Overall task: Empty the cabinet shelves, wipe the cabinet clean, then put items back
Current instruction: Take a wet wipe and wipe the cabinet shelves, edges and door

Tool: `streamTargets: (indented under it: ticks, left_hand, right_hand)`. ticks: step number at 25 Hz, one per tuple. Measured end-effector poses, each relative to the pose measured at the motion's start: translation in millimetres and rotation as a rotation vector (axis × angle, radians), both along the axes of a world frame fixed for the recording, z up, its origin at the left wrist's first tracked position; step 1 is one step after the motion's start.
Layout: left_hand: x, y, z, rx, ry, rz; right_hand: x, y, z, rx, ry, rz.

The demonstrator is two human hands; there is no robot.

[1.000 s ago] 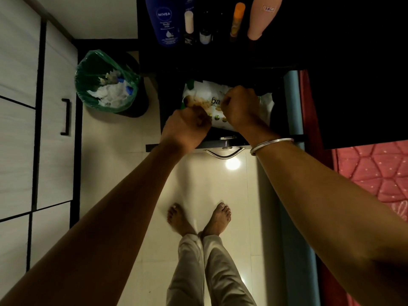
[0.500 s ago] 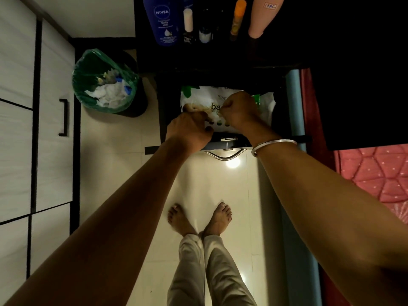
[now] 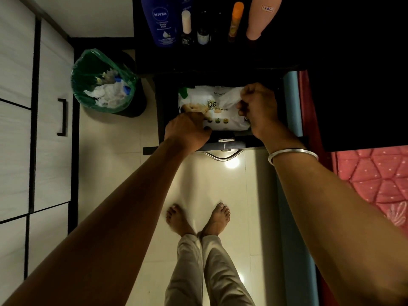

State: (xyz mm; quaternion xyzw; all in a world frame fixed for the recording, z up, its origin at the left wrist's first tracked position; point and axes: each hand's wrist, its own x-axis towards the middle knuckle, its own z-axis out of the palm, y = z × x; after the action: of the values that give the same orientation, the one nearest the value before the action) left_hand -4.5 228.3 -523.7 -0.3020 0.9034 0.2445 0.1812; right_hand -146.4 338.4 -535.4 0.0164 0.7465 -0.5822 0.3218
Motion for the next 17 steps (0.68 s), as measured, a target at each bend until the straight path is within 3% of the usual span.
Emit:
streamTargets:
  ticks: [3,7,10,13,17]
  left_hand:
    - [-3,-2,-6,0.090,0.154,0.092]
    - [-15,-5,-8,0.532,0.515,0.421]
    - [-25,0,-2,0.509,0.519,0.369]
    - [-30,0,-9,0.531,0.500,0.359]
    - [-31,2,-19,0.487,0.472,0.375]
  right_hand:
    - [3,5,2,-0.186,-0.096,-0.095]
    - [7,3,14,-0.461,-0.366,-0.129]
    - [3,1,21,-0.558,-0.454,-0.143]
    - [-1,-3,24,-0.465,-0.456,-0.114]
    - [1,-5,36,-0.359,-0.375,0.074]
